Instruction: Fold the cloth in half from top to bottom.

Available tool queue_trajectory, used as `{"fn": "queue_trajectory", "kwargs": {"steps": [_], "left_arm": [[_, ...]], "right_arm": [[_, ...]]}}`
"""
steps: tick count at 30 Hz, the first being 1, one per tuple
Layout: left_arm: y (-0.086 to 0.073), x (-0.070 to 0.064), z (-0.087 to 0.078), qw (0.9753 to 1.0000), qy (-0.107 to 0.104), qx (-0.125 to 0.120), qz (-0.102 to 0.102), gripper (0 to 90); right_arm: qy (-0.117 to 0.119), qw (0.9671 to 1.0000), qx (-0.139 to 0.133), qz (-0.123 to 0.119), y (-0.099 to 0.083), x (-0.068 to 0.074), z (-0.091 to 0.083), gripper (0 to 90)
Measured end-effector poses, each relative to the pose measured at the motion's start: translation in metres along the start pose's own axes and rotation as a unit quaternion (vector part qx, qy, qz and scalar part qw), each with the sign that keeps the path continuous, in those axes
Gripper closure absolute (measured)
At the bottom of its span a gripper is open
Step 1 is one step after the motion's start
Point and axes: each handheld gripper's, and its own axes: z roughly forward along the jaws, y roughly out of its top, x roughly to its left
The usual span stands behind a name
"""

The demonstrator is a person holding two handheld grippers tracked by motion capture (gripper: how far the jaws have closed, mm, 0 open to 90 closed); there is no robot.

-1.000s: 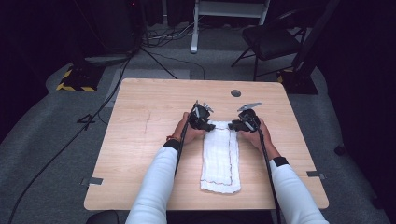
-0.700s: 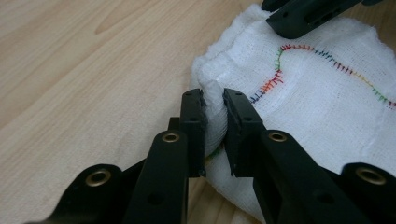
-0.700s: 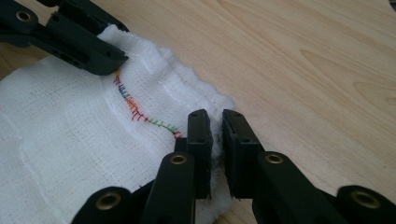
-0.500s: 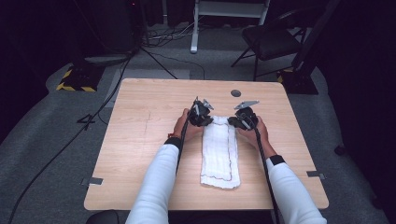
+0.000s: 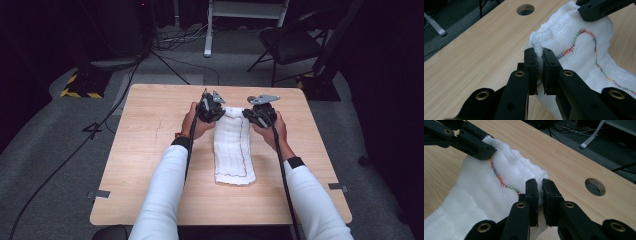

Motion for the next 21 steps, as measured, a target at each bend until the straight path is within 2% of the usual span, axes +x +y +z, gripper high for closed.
{"fn": "queue_trajectory", "kwargs": {"steps": [5, 7, 12, 17, 21], "left_arm": [[0.002, 0.001, -0.009, 0.9999, -0.005, -0.014, 0.003, 83.4], [-0.001, -0.002, -0.014, 0.9997, -0.015, -0.019, 0.007, 83.4], [-0.011, -0.009, -0.023, 0.9992, -0.029, -0.024, 0.015, 83.4], [-0.021, -0.022, -0.032, 0.9973, -0.060, -0.035, 0.024, 83.3], [-0.029, -0.033, -0.036, 0.9949, -0.085, -0.032, 0.044, 83.3]], "right_arm": [[0.000, 0.9999, -0.014, -0.006, 0.007, 0.001, -0.006, 83.6], [0.011, 0.9998, -0.015, -0.001, 0.006, 0.002, -0.009, 83.7], [0.034, 0.9992, -0.019, -0.010, 0.000, 0.005, -0.018, 83.7], [0.059, 0.9978, -0.021, -0.021, -0.011, 0.013, -0.026, 83.8], [0.074, 0.9968, -0.014, -0.028, -0.023, 0.016, -0.030, 83.8]]}}
